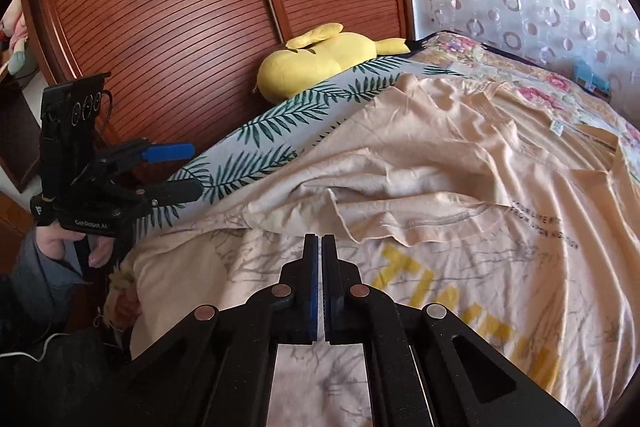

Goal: Fold small clothes

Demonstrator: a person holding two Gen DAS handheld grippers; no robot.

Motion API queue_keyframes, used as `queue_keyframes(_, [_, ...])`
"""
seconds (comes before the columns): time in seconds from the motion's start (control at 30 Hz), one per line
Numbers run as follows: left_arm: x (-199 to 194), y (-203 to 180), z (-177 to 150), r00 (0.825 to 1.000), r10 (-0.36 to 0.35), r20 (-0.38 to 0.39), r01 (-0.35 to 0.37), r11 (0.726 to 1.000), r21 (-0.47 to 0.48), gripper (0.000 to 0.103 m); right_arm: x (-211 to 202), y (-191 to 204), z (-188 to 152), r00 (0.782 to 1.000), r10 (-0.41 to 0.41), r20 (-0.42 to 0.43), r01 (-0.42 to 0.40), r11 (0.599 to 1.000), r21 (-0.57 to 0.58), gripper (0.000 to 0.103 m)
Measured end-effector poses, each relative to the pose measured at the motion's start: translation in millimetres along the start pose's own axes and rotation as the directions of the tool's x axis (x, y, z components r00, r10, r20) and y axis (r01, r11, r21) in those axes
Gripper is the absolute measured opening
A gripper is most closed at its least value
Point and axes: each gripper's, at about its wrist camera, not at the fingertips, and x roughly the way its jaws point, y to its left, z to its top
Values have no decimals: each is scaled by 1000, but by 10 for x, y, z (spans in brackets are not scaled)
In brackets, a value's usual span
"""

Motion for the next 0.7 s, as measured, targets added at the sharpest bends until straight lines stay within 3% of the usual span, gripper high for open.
queue_keyframes(0.1, [-4,-33,7,1000,-6,6,6,1000,1,82,84,-37,81,1000,-15,4,15,1000,18,3])
queue_keyframes(0.13, [-5,-44,4,1000,-7,5,6,1000,5,82,127,-25,126,1000,-29,4,29,999,14,12])
queue_keyframes(0.17, [-5,-47,2,1000,-6,3,6,1000,7,82,185,-27,173,999,-32,2,32,999,15,27])
queue_keyframes(0.23, [-1,-56,-2,1000,-6,-1,6,1000,11,82,307,-31,261,1000,-9,-10,10,1000,29,35])
queue_keyframes(0.4, [0,-37,-11,1000,-7,-3,7,1000,5,82,633,30,411,997,-9,-78,11,999,35,35])
queue_keyframes(0.43, [2,-33,-15,1000,-5,-5,5,1000,4,82,669,32,414,996,-14,-90,17,999,34,31])
queue_keyframes(0.47, [3,-26,-18,1000,-6,-5,6,1000,3,82,708,41,402,995,-7,-103,10,999,32,17])
queue_keyframes(0.5, [-1,-20,-22,1000,-6,-5,6,1000,2,82,710,36,387,994,2,-106,0,1000,26,12])
queue_keyframes(0.7, [-1,13,-46,1000,-3,-5,3,1000,-9,82,426,45,213,999,5,-47,-4,1000,18,7])
